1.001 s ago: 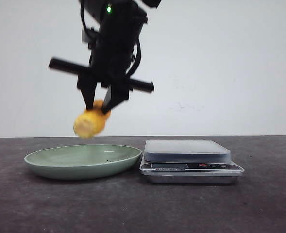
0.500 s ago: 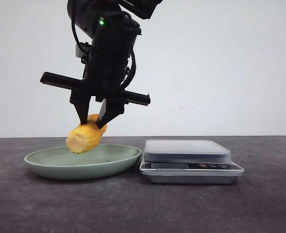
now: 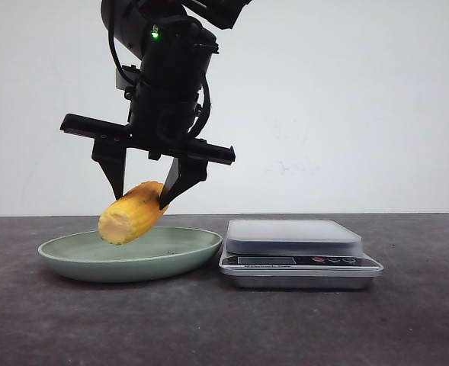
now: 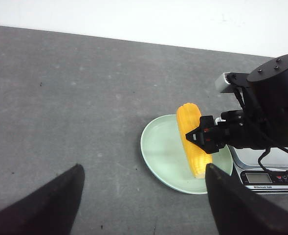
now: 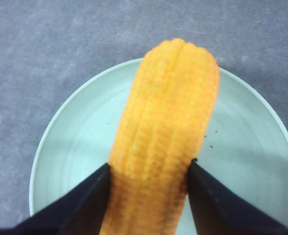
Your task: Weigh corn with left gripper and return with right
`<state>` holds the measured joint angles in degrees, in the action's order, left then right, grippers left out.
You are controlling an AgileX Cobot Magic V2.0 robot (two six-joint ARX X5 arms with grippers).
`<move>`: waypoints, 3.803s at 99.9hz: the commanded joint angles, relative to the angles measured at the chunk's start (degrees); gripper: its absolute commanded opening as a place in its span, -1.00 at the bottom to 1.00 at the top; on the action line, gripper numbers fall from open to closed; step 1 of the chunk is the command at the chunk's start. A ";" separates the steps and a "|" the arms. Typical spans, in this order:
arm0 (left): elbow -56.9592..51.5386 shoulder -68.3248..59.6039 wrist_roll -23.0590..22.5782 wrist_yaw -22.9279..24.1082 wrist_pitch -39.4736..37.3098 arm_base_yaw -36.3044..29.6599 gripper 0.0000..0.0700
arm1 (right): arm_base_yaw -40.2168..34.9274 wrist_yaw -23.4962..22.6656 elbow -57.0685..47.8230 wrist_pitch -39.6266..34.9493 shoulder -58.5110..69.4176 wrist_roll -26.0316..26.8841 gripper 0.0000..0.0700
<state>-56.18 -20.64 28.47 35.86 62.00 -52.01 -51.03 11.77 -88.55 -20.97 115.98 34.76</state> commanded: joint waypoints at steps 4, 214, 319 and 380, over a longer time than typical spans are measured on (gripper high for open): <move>-0.85 -0.17 -0.55 0.20 -0.20 -0.57 0.34 | -0.85 0.28 -1.22 0.00 1.55 -0.33 0.18; -0.85 -0.15 1.11 0.59 0.07 -0.57 0.34 | -0.85 25.22 -0.87 -56.35 -79.45 -26.10 -1.00; -0.87 -0.15 0.96 1.88 3.13 -0.57 -0.97 | -0.85 25.83 17.31 -53.62 -89.50 -19.78 -1.00; -0.85 0.00 0.94 1.92 2.91 0.46 -0.97 | -0.85 25.83 17.31 -53.62 -89.50 -19.78 -1.00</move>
<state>-56.18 -20.64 29.39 37.41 65.41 -51.90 -51.33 37.50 -70.61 -75.09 26.44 14.02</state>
